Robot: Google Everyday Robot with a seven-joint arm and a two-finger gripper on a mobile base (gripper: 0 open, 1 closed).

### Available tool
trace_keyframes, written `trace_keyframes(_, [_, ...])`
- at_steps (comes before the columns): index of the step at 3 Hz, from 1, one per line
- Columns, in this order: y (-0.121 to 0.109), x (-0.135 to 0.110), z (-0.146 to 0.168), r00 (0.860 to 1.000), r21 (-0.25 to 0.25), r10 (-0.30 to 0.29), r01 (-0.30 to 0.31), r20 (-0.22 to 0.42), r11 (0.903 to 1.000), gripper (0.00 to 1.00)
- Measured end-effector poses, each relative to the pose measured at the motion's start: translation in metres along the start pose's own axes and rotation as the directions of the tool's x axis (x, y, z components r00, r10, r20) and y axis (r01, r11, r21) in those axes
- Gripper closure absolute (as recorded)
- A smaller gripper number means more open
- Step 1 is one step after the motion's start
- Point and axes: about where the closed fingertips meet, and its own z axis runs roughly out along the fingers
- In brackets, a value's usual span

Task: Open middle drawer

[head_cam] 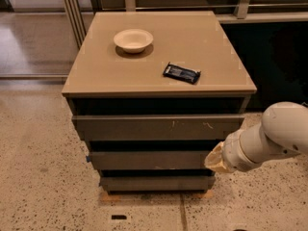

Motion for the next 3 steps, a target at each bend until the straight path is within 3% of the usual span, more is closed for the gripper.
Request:
trace_keyframes(1, [-0.023,0.017,0.052,0.998,0.041,-0.034,0.031,0.059,0.9987,1.0])
trace_keyframes(2, [-0.037,0.036,0.114,0.994,0.005,-0.001,0.001,0.11,1.0,1.0])
trace_keyframes(3, [-0.028,0.043,0.133,0.992,-0.03,0.021,-0.018,0.121,0.9994,1.0])
